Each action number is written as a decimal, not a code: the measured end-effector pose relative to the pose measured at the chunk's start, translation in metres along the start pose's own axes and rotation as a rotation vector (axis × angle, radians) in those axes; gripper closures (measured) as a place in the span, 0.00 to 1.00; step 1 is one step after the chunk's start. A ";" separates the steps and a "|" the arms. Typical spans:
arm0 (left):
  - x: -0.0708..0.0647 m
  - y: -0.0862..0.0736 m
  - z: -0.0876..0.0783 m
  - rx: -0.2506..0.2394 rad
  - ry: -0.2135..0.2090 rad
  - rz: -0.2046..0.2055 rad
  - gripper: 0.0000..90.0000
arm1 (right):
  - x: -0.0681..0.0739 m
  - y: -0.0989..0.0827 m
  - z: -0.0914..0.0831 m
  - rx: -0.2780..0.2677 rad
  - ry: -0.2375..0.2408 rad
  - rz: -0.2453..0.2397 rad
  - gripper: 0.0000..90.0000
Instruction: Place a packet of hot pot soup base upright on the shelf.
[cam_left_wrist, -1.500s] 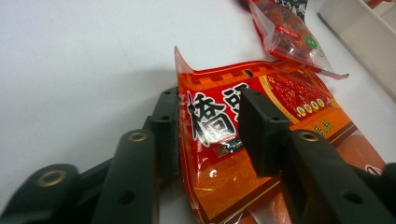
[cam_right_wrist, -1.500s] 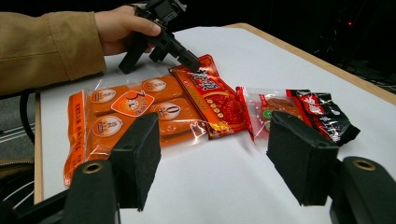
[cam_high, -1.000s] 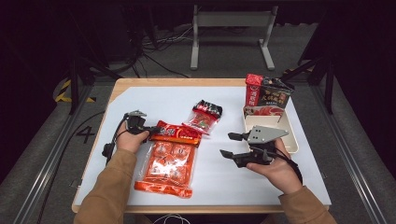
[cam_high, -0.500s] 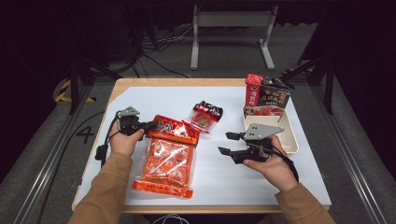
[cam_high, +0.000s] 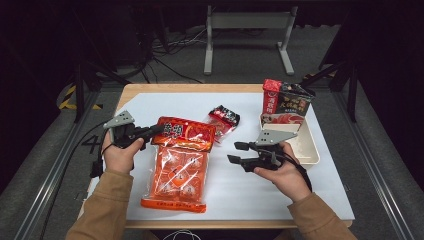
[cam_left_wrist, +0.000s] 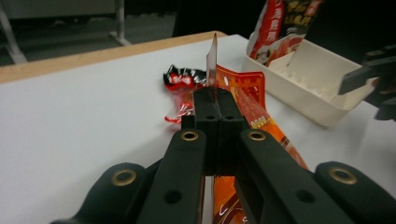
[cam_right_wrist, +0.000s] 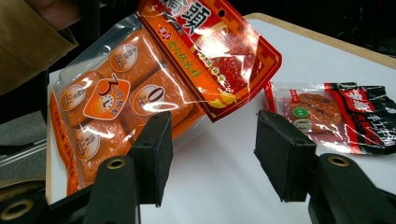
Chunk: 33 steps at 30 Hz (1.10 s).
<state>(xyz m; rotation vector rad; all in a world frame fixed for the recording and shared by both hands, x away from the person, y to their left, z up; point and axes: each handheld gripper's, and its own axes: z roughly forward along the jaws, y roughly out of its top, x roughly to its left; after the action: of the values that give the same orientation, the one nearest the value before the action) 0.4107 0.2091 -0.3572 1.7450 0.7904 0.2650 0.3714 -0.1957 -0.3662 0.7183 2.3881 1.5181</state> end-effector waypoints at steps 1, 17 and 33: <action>-0.003 0.002 -0.002 -0.005 -0.004 0.006 1.00 | 0.000 0.001 0.000 -0.007 0.002 0.005 0.53; -0.046 0.022 -0.024 -0.100 -0.086 0.120 1.00 | 0.004 0.009 0.003 -0.060 0.020 -0.009 0.37; -0.062 0.028 -0.031 -0.128 -0.138 0.169 1.00 | 0.015 0.011 0.030 -0.053 0.124 -0.016 0.33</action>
<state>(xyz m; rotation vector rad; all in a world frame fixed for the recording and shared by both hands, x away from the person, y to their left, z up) 0.3577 0.1902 -0.3077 1.6912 0.5163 0.2985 0.3751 -0.1604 -0.3685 0.6085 2.4247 1.6582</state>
